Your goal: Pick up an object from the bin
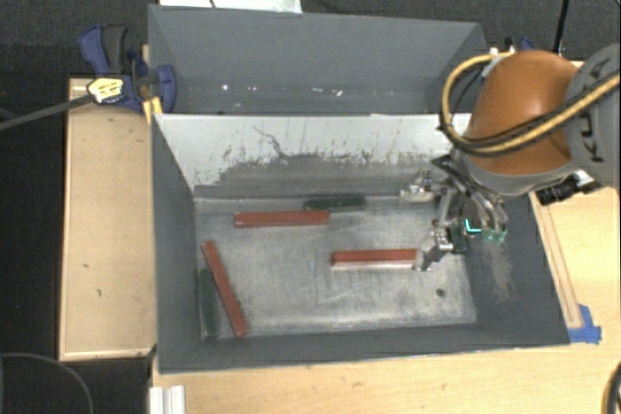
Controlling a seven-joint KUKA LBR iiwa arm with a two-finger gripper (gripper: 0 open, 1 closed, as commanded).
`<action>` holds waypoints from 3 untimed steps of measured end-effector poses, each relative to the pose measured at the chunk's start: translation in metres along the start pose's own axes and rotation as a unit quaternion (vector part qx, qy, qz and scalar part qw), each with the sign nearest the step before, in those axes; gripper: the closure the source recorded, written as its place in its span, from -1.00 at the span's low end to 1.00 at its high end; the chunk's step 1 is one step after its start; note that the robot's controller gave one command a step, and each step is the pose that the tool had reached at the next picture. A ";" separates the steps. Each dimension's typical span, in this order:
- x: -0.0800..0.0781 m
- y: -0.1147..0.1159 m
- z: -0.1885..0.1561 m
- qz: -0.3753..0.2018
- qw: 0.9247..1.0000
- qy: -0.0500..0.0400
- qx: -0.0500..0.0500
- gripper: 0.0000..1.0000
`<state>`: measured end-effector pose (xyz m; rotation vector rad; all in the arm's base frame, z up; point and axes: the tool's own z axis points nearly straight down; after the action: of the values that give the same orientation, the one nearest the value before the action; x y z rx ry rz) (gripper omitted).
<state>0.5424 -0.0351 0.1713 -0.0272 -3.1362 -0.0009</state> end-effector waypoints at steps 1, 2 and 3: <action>-0.002 0.000 -0.004 0.000 1.000 -0.004 0.000 -1.00; -0.002 0.006 0.097 -0.005 1.000 -0.004 0.000 1.00; -0.002 0.006 0.097 -0.006 1.000 -0.004 0.000 1.00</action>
Offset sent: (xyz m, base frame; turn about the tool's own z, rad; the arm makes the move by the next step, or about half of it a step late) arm -0.0006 0.0070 -0.1013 -0.0122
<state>0.5441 -0.0287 0.0747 -0.0092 -3.1444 0.0004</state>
